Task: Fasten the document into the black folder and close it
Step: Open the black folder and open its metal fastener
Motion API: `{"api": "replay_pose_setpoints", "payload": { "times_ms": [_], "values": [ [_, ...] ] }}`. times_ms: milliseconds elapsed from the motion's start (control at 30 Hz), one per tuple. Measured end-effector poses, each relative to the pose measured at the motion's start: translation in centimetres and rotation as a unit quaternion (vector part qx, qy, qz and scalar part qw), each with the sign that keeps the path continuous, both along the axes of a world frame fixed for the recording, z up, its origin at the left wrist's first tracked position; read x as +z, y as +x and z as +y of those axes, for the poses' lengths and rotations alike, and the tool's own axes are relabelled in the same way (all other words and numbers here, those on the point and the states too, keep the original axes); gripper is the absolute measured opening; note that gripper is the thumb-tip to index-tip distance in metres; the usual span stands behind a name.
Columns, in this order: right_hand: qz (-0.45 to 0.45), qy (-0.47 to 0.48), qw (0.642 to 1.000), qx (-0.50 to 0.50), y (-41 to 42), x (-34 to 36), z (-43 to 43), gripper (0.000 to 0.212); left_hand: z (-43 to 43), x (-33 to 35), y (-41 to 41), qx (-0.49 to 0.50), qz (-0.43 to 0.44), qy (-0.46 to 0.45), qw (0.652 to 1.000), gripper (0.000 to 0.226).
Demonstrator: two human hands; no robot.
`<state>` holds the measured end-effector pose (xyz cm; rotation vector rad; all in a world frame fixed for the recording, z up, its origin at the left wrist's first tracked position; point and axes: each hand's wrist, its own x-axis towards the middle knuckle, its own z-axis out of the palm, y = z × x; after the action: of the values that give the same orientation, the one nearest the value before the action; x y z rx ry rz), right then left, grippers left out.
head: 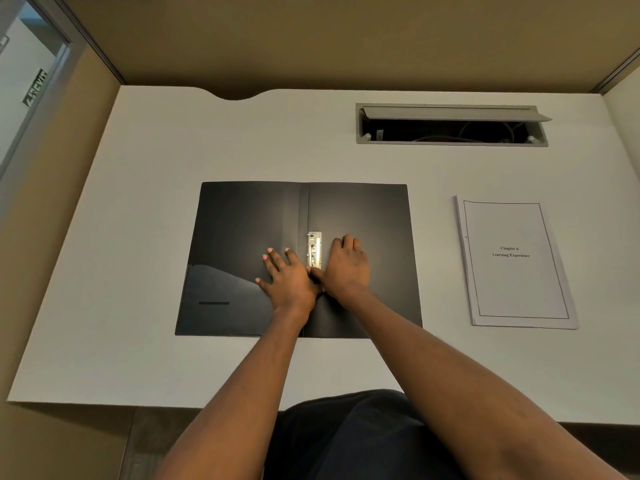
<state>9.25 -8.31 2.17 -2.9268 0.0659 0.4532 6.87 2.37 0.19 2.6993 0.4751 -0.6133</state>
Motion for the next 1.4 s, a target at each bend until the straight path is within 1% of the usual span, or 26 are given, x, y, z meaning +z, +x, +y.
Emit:
{"api": "replay_pose_setpoints", "payload": {
  "times_ms": [67,300,467,567,633,700,767,833,900,1000,1067,1133,1200,1400],
  "values": [
    [-0.002,-0.007,1.0,-0.004,0.1,0.0,0.3,0.081,-0.1,-0.1,0.1,0.002,0.0,0.004,1.0,0.088],
    [0.003,-0.004,1.0,-0.019,0.6,0.0,0.7,0.077,0.0,-0.5,0.0,-0.003,0.0,0.018,1.0,0.088],
    [0.006,-0.008,1.0,-0.021,0.5,0.1,1.0,0.078,0.1,-0.3,0.0,-0.005,-0.002,0.013,1.0,0.088],
    [0.011,0.011,1.0,-0.022,0.5,0.3,0.8,0.078,0.0,0.0,0.0,-0.006,0.002,0.007,1.0,0.093],
    [0.018,0.033,0.999,-0.024,0.6,0.7,0.5,0.075,0.0,0.2,-0.1,-0.007,0.008,0.005,1.0,0.102],
    [0.013,0.064,0.998,-0.025,0.6,1.2,0.4,0.068,0.0,0.2,-0.1,-0.011,0.01,0.004,1.0,0.11],
    [-0.014,0.102,0.994,-0.022,0.5,1.6,0.6,0.055,0.0,0.2,-0.1,-0.012,0.007,0.003,1.0,0.112],
    [-0.037,0.159,0.986,-0.031,0.6,1.9,0.9,0.041,0.0,0.3,-0.2,-0.01,0.001,0.004,1.0,0.111],
    [-0.036,0.212,0.976,-0.038,1.0,2.2,1.1,0.034,-0.1,0.3,-0.2,-0.006,0.0,0.005,1.0,0.11],
    [-0.037,0.252,0.967,-0.025,2.0,2.6,1.1,0.02,-0.2,0.4,-0.1,-0.005,0.01,0.01,1.0,0.117],
    [-0.037,0.296,0.953,-0.043,2.9,2.8,0.9,0.015,-0.2,0.4,-0.1,-0.007,0.014,0.013,1.0,0.123],
    [-0.036,0.328,0.942,-0.059,4.0,3.0,0.8,0.016,-0.1,0.4,-0.2,-0.012,0.01,0.018,1.0,0.125],
    [-0.032,0.333,0.941,-0.057,5.3,3.0,0.6,0.017,-0.1,0.3,-0.2,-0.013,0.005,0.019,1.0,0.125],
    [-0.009,0.295,0.955,-0.027,8.8,1.9,0.7,0.028,-0.1,0.0,-0.1,-0.017,0.006,0.02,1.0,0.125]
  ]
}}
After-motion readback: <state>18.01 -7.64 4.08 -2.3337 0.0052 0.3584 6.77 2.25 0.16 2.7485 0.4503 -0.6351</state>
